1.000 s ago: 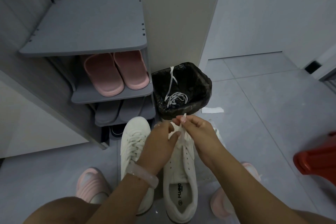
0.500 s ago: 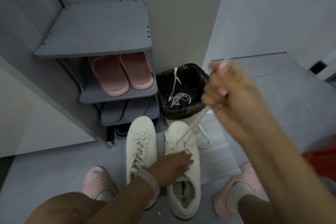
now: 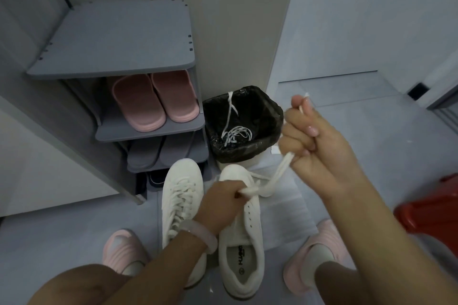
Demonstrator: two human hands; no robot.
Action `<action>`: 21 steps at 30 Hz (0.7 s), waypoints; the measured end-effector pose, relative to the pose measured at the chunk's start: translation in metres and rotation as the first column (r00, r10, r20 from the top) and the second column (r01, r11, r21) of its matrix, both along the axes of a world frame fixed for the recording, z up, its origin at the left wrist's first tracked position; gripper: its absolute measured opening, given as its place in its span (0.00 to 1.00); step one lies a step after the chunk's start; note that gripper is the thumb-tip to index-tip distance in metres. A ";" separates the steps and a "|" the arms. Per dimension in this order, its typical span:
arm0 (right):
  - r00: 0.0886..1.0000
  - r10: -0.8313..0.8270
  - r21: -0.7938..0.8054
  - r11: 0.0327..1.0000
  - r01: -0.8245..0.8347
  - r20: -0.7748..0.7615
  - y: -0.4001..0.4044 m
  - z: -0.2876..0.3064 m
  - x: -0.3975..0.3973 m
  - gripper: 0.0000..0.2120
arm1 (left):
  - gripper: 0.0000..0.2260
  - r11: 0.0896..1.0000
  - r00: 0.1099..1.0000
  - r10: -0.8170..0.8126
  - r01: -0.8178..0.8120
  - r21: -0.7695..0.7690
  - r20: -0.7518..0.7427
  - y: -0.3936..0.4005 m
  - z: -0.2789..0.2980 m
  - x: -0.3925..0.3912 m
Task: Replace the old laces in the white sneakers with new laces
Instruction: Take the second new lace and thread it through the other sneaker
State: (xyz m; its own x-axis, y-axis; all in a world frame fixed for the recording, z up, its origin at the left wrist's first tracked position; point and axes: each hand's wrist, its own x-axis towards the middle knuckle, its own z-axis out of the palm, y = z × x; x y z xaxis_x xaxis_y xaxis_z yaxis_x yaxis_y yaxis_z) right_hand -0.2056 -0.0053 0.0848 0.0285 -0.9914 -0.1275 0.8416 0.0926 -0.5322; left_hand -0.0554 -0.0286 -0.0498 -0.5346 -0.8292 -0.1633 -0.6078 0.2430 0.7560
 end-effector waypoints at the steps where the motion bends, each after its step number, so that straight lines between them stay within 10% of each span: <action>1: 0.966 -0.031 0.083 0.995 0.054 -0.256 -0.001 -0.005 -0.010 0.08 | 0.04 0.996 0.998 0.053 -0.055 -0.068 -0.022 -0.006 0.001 0.003; 4: 0.274 0.230 0.242 0.970 0.010 -0.934 0.000 -0.031 -0.019 0.09 | 0.09 0.963 0.973 0.219 -0.228 -0.146 -0.075 -0.020 0.013 0.013; 7: -0.186 0.379 0.418 0.868 -0.269 -0.907 -0.001 -0.071 0.005 0.15 | 0.08 0.975 0.976 0.145 -0.169 -0.147 -0.160 -0.019 0.028 0.014; 10: -0.177 0.359 0.394 0.888 -0.236 -0.916 -0.003 -0.103 0.026 0.03 | 0.07 0.978 0.977 0.111 -0.140 -0.154 -0.183 -0.011 0.027 0.014; 13: -0.130 0.385 0.396 0.915 -0.073 -0.914 -0.007 -0.115 0.026 0.12 | 0.09 0.986 0.993 0.117 -0.114 -0.123 0.016 -0.009 0.020 0.021; 17: -0.039 0.347 0.348 0.936 -0.043 -0.937 -0.008 -0.116 0.023 0.15 | 0.15 0.907 0.883 -0.410 0.422 -0.005 0.228 0.010 0.003 0.022; 21: -0.104 0.228 0.235 0.970 -0.068 -0.968 -0.003 -0.114 0.039 0.13 | 0.18 0.885 0.846 -0.466 0.447 0.130 0.260 0.016 -0.010 0.016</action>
State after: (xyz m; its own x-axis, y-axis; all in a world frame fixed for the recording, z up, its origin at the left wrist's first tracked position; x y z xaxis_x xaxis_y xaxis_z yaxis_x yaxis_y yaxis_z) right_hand -0.1666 -0.0087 -0.0294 -0.0624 -0.9662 -0.2502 -0.6216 0.2337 -0.7477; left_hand -0.0389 -0.0126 -0.0596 -0.7755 -0.4858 -0.4033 -0.6253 0.5026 0.5970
